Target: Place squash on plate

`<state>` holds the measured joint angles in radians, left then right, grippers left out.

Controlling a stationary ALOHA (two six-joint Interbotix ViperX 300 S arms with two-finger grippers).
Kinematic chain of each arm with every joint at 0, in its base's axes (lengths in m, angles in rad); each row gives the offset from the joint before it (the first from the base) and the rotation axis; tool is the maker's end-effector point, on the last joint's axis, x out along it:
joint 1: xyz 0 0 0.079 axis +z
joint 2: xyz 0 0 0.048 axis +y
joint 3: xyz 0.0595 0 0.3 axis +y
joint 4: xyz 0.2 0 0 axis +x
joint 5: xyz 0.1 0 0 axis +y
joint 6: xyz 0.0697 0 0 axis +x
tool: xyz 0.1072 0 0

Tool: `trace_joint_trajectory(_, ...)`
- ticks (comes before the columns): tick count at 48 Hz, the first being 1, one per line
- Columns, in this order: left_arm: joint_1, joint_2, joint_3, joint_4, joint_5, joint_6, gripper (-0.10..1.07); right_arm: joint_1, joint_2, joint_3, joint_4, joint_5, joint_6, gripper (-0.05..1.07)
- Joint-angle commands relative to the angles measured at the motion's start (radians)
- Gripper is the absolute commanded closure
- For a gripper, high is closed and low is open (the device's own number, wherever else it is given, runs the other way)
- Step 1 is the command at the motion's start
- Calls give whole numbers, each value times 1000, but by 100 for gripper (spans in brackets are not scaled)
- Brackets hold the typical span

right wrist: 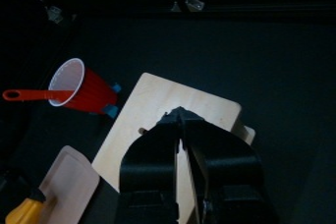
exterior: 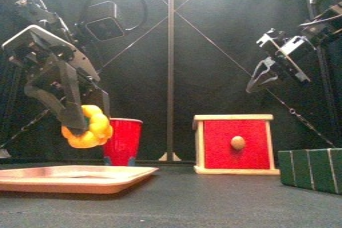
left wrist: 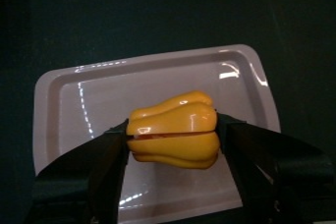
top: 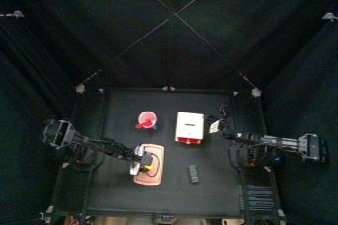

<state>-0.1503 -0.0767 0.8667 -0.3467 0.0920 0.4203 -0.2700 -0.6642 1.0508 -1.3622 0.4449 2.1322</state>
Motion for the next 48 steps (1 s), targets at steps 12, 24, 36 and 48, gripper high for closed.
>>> trace_joint_trajectory(12, -2, 55, -51, -3, 3, 3, 15, 0, -3, -9, -3, -2, 2, 64)
trace_joint_trajectory(24, 5, 81, -75, -12, 57, 2, 15, 0, -3, -9, -3, 0, 2, 64)
trace_joint_trajectory(36, 6, 81, -84, -23, 58, 2, 9, 0, -3, -9, -3, -2, 2, 64)
trace_joint_trajectory(48, 5, 81, -84, -21, 63, 2, -3, 0, -3, -9, -3, -2, 2, 64)
